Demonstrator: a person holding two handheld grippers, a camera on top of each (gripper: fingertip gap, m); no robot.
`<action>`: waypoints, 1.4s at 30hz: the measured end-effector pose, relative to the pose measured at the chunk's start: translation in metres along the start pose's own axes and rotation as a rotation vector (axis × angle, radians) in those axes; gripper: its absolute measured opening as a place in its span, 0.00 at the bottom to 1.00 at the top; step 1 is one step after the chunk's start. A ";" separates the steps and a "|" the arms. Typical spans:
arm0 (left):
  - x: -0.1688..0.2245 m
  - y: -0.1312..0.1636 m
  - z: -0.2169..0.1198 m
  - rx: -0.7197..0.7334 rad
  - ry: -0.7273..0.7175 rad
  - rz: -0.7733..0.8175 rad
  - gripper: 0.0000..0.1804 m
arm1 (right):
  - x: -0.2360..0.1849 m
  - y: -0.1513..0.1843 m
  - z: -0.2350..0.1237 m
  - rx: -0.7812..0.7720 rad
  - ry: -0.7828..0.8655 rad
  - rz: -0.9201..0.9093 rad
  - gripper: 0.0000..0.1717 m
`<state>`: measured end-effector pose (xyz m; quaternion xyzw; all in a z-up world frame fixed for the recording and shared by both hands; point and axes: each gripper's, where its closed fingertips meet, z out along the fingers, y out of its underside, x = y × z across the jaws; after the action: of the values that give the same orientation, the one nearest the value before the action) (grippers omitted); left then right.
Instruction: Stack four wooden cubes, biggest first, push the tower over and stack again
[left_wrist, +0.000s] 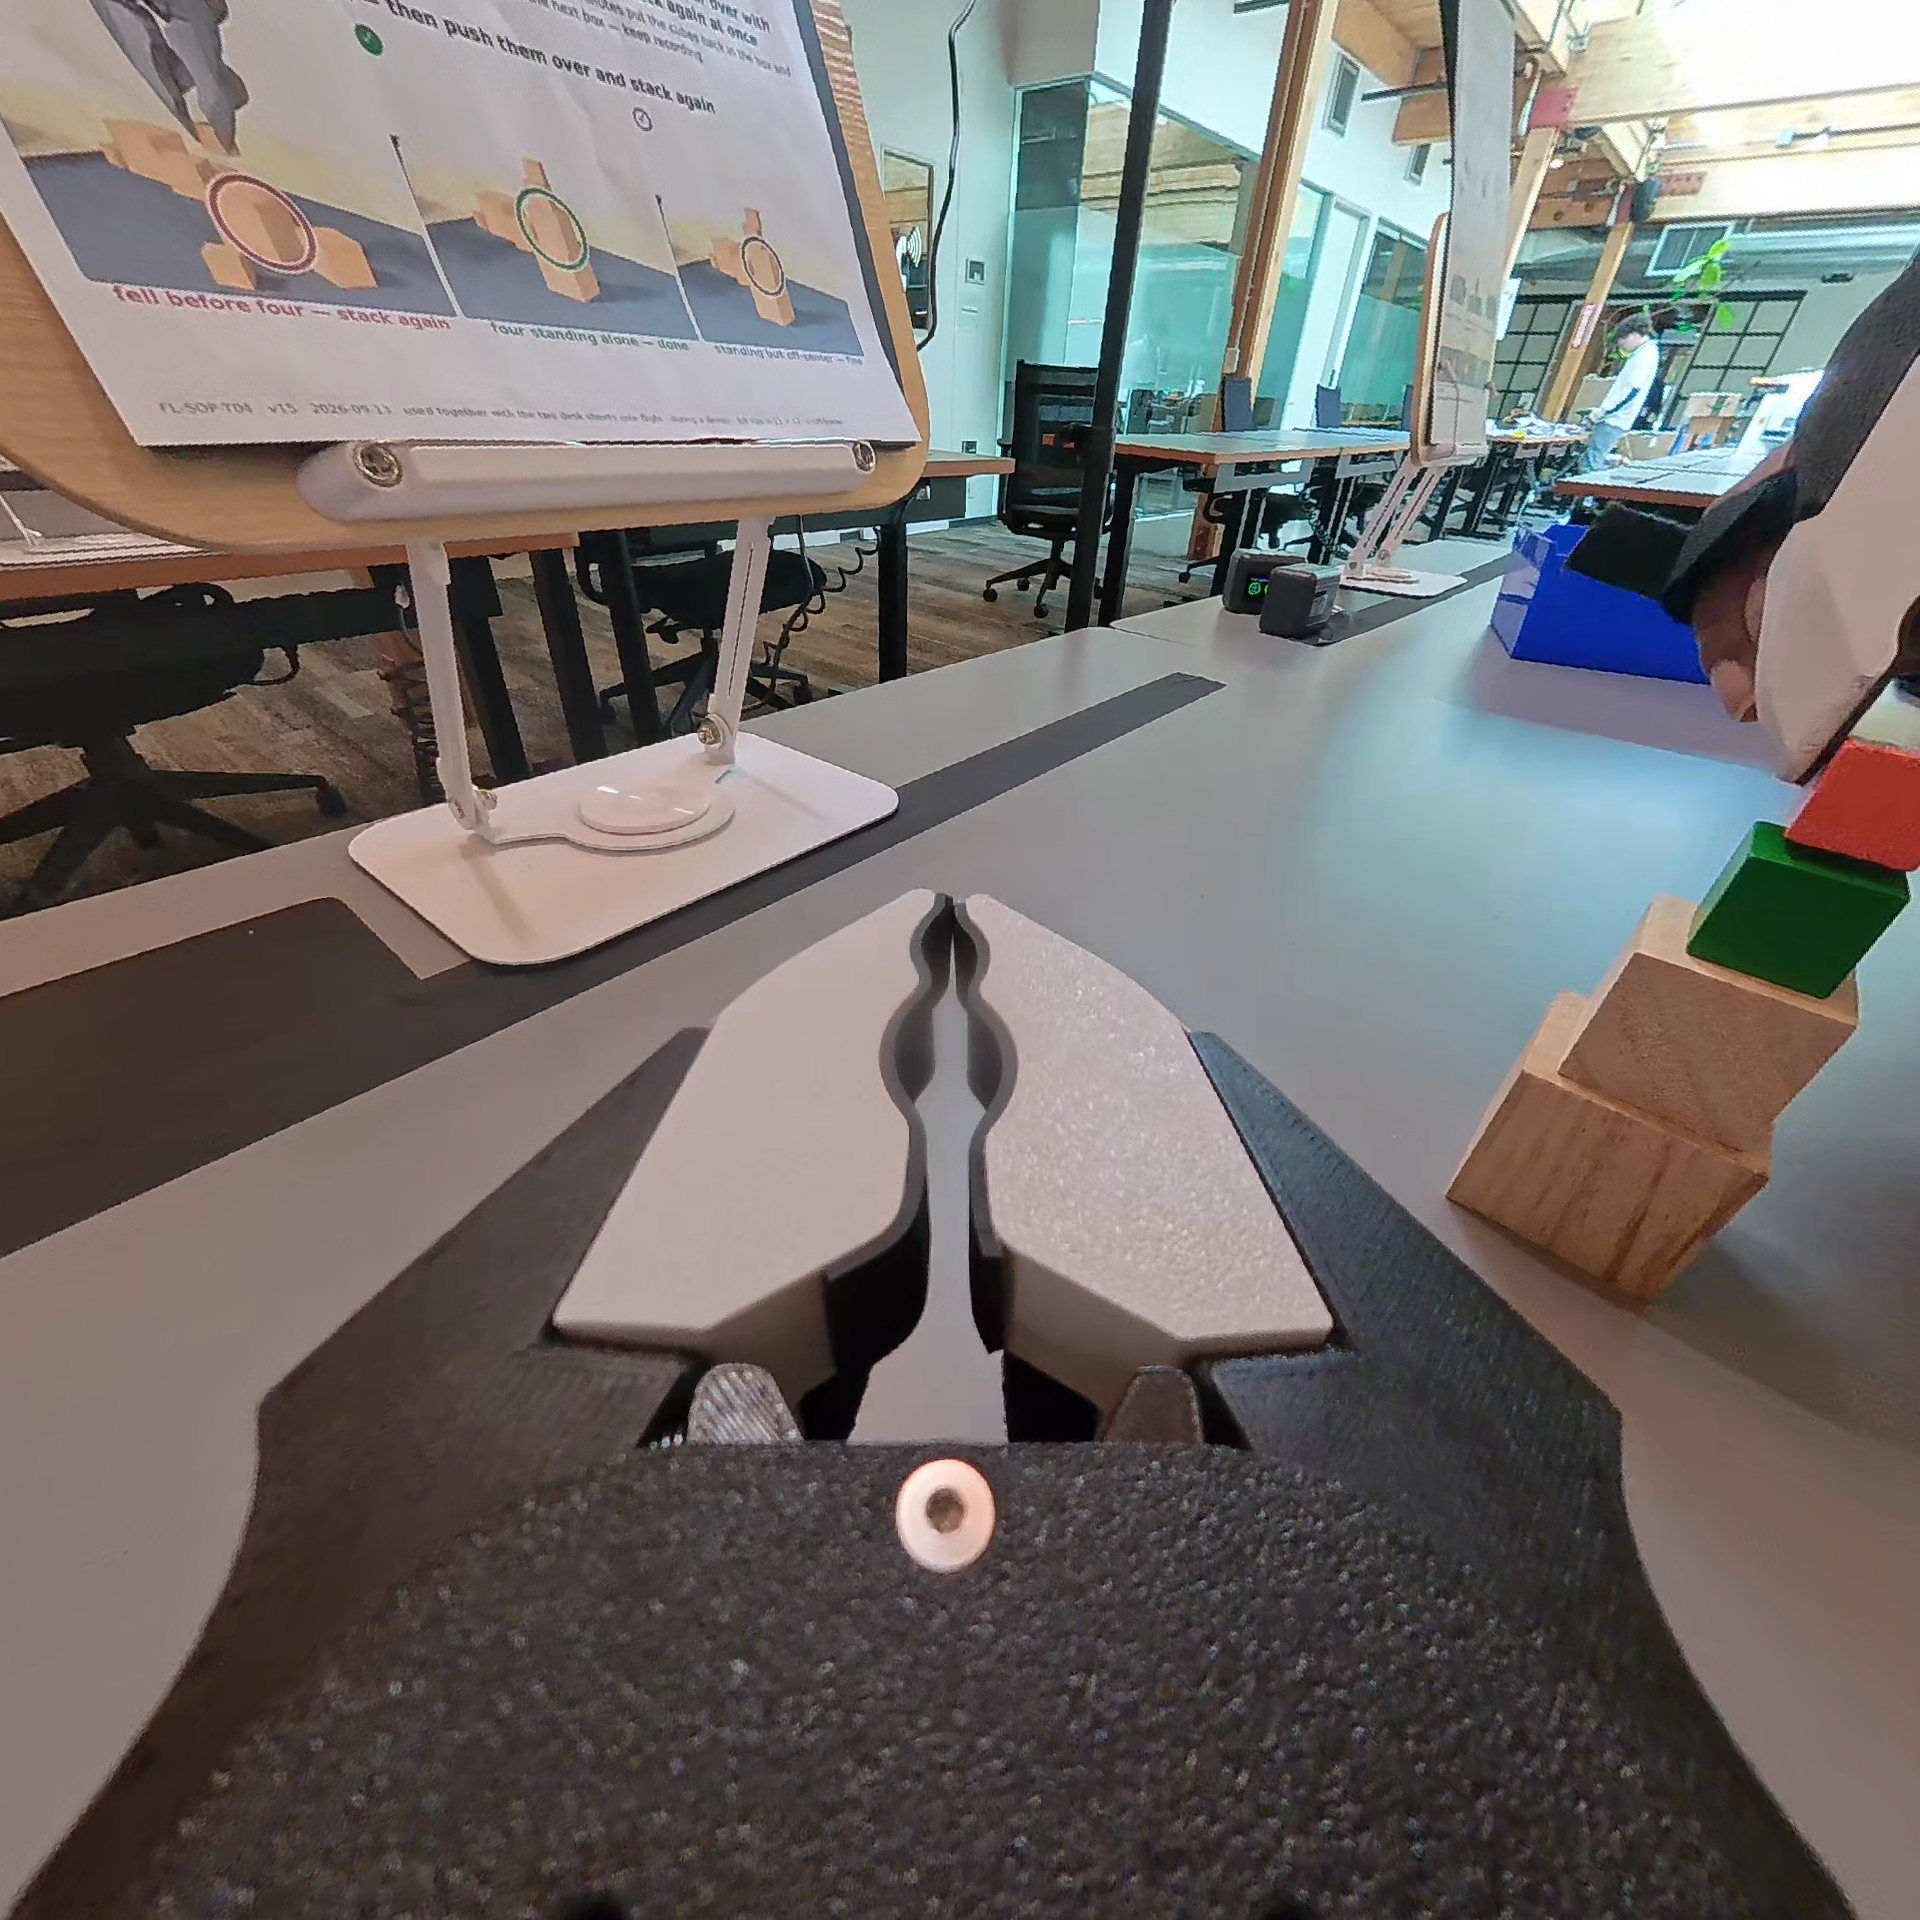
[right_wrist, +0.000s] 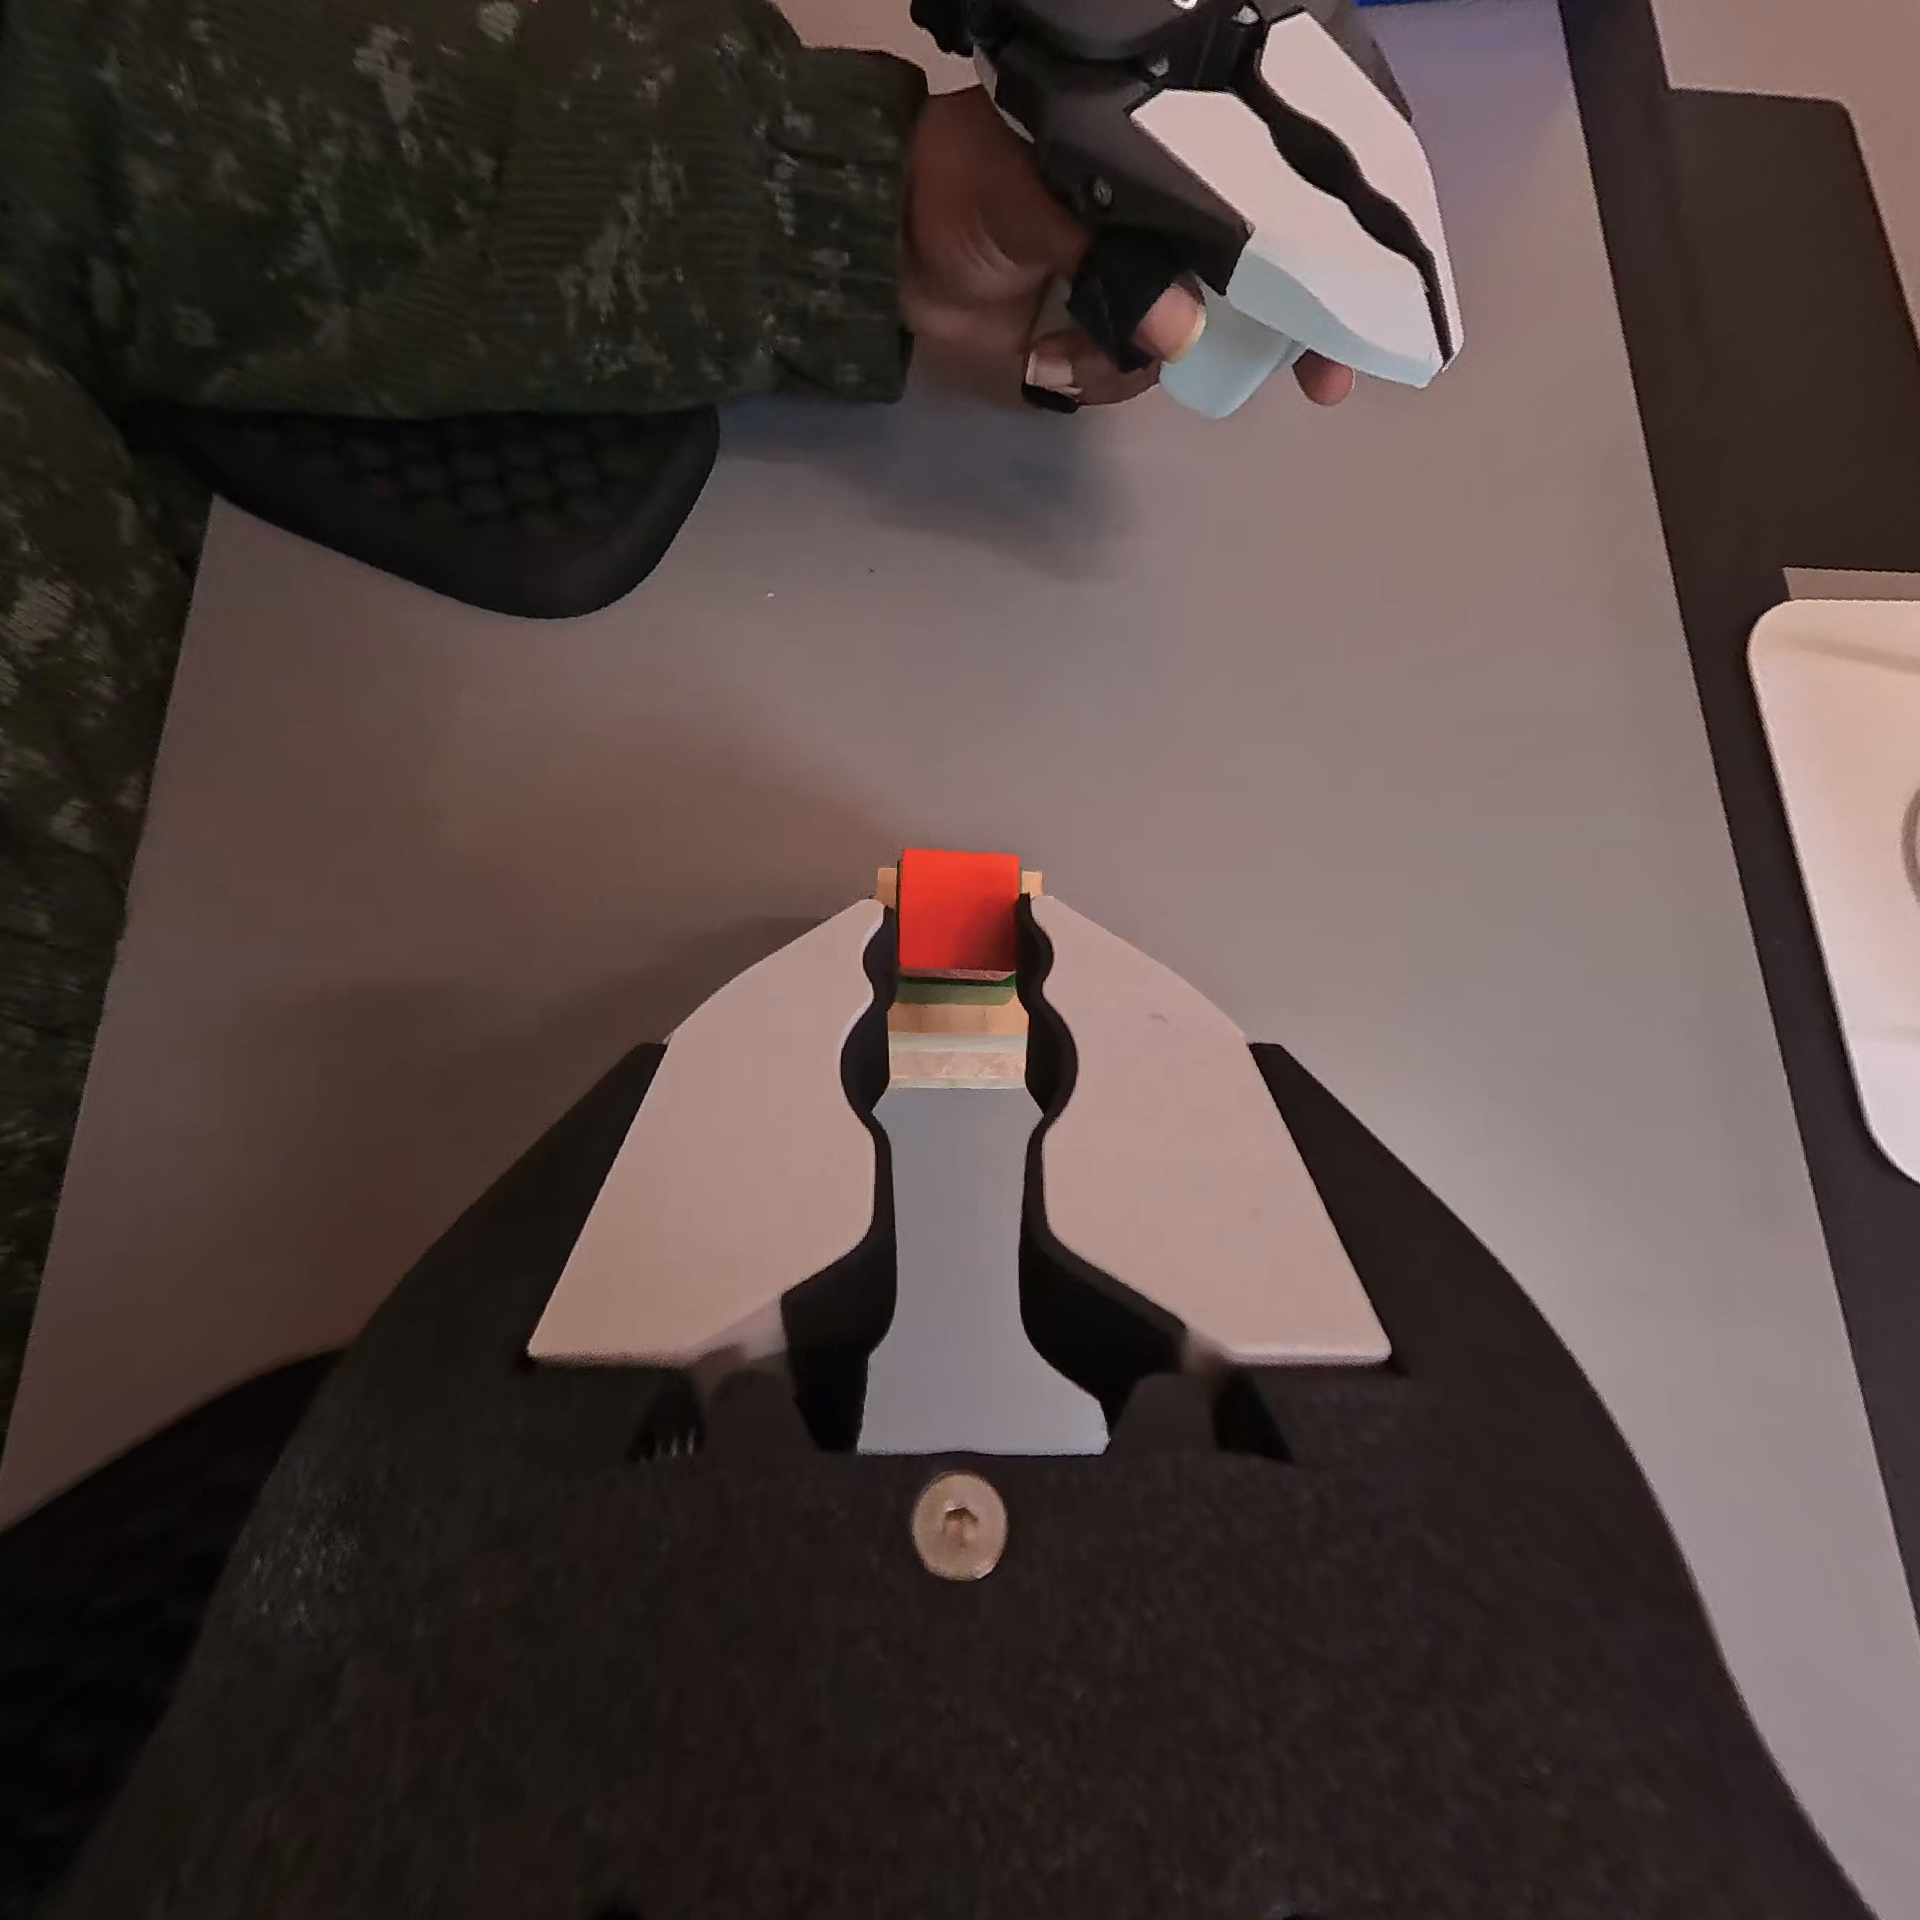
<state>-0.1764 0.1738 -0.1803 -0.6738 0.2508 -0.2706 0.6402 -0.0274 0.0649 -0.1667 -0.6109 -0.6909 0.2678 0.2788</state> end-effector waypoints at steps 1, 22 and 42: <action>0.000 0.000 0.000 -0.001 0.000 0.000 0.00 | 0.000 0.000 0.000 -0.007 -0.003 -0.003 0.13; 0.000 0.000 0.001 -0.002 0.003 -0.001 0.00 | 0.000 0.000 0.004 -0.101 -0.004 -0.066 0.13; -0.002 -0.001 0.000 0.007 -0.006 -0.003 0.00 | 0.024 -0.029 -0.054 0.316 0.354 0.041 0.23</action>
<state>-0.1778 0.1747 -0.1789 -0.6728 0.2471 -0.2703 0.6428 -0.0118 0.0874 -0.1065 -0.6109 -0.5682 0.2668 0.4824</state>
